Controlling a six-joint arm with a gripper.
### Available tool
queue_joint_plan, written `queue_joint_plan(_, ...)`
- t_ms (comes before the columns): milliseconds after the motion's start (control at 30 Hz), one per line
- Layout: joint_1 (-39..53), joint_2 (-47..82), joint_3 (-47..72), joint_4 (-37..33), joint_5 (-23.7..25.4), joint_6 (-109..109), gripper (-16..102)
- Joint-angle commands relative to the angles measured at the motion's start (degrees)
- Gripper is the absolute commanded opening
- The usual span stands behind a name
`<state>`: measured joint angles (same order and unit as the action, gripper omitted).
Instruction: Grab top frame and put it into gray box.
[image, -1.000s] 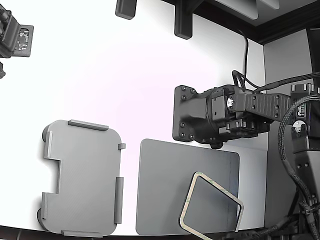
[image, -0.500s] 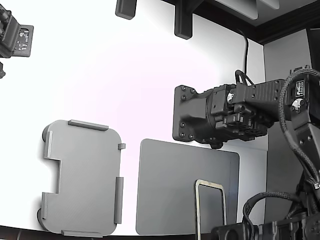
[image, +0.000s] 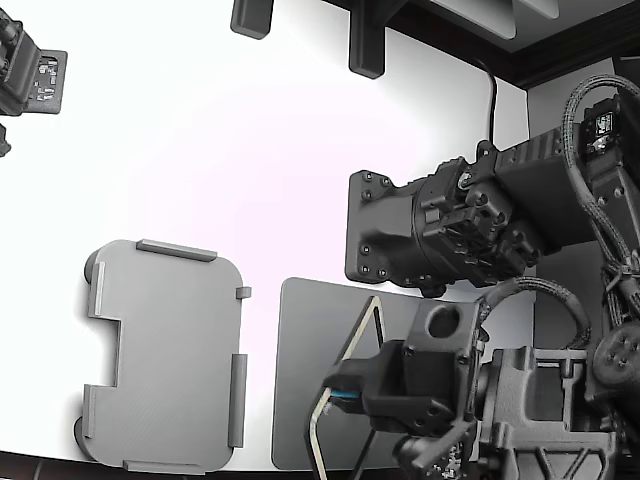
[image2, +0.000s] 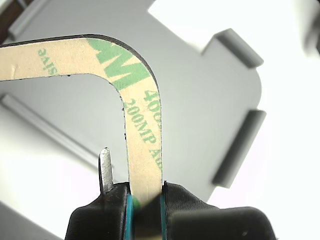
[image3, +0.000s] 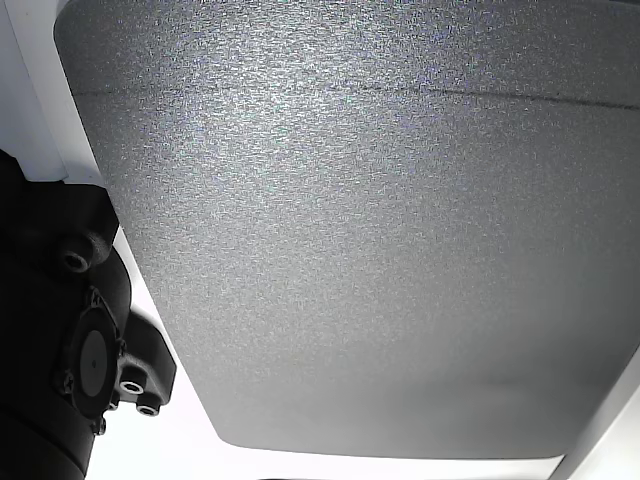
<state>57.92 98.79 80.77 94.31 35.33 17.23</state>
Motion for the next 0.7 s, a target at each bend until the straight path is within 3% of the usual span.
queue_joint_plan(0,-6.59,1.32,-2.46,-0.26,-1.41,-1.85,-13)
queue_joint_plan(200,-14.41,-0.97,-5.80,-2.72,-1.49,13.36,-13)
queue_joint_plan(300,-16.96,-3.69,-9.58,-0.79,-3.78,52.82,-13)
queue_joint_plan(500,-19.69,-6.68,-11.87,0.53,-6.68,73.74,-13)
queue_joint_plan(667,-21.01,-8.79,-11.34,0.53,-5.98,89.74,-13)
